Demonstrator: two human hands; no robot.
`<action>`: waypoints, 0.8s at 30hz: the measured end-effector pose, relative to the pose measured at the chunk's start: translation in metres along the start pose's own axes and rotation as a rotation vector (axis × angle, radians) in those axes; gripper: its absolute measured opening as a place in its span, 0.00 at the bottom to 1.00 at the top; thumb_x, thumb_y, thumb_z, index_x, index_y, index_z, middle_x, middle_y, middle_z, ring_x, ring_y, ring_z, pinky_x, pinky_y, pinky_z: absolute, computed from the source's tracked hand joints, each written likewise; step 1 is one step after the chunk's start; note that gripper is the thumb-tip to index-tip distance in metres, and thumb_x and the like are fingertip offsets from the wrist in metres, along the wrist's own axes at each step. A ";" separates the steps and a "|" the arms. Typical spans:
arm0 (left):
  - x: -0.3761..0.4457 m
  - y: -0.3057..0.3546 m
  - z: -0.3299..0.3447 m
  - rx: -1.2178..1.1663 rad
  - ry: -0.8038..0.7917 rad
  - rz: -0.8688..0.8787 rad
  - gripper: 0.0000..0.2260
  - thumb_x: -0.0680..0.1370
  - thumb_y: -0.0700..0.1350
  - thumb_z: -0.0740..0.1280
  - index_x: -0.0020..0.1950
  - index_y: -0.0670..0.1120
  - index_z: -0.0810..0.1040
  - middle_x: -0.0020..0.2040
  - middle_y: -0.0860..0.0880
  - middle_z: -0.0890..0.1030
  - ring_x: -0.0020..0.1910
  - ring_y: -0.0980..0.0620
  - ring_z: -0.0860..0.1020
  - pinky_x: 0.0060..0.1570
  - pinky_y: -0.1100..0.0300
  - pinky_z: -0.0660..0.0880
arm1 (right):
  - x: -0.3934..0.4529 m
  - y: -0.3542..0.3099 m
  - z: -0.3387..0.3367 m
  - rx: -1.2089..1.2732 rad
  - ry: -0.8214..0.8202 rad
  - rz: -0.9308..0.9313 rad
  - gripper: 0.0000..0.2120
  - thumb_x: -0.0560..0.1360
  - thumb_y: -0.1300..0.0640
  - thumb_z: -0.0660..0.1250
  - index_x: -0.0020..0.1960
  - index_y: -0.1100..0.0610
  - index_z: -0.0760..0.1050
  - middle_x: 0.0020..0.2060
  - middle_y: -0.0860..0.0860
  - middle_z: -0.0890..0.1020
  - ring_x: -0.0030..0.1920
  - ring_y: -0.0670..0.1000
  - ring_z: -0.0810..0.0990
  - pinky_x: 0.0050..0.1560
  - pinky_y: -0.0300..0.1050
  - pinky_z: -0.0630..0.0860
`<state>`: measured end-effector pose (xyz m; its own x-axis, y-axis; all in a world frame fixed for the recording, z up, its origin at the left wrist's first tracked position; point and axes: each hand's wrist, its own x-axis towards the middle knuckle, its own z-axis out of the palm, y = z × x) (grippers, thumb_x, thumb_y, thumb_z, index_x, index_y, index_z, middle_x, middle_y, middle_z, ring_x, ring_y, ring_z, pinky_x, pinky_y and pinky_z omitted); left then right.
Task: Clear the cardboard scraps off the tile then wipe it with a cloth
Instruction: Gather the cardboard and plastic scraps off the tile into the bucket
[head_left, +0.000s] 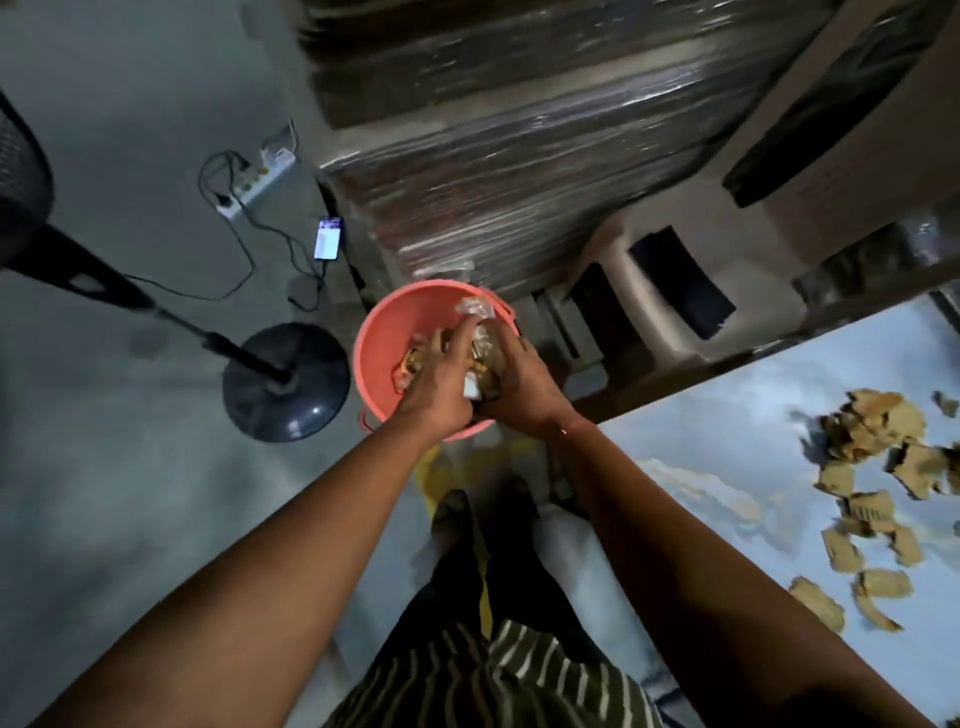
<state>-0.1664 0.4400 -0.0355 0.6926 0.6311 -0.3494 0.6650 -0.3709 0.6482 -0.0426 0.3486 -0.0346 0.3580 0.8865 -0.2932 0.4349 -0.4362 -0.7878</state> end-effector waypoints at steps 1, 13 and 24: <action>0.006 -0.010 0.001 0.001 0.006 -0.032 0.53 0.67 0.34 0.75 0.80 0.65 0.49 0.78 0.41 0.58 0.74 0.34 0.69 0.68 0.40 0.73 | 0.012 0.003 0.007 0.004 -0.013 -0.009 0.61 0.57 0.59 0.85 0.83 0.57 0.56 0.75 0.59 0.69 0.76 0.57 0.68 0.77 0.50 0.65; 0.054 -0.103 0.017 0.024 0.067 -0.293 0.48 0.72 0.33 0.70 0.81 0.59 0.46 0.71 0.42 0.63 0.66 0.37 0.72 0.61 0.43 0.77 | 0.109 0.056 0.063 -0.082 -0.097 0.233 0.36 0.73 0.65 0.71 0.78 0.64 0.60 0.69 0.65 0.75 0.70 0.66 0.74 0.68 0.52 0.69; 0.052 -0.133 0.034 0.400 0.053 -0.239 0.51 0.72 0.43 0.74 0.84 0.44 0.41 0.82 0.39 0.49 0.79 0.34 0.55 0.74 0.42 0.67 | 0.115 0.071 0.088 -0.443 -0.210 0.131 0.43 0.75 0.57 0.67 0.83 0.62 0.49 0.82 0.66 0.48 0.79 0.68 0.58 0.77 0.58 0.60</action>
<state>-0.2095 0.4988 -0.1621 0.4988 0.7608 -0.4151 0.8667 -0.4380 0.2387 -0.0434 0.4331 -0.1717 0.2789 0.8117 -0.5132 0.7226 -0.5293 -0.4446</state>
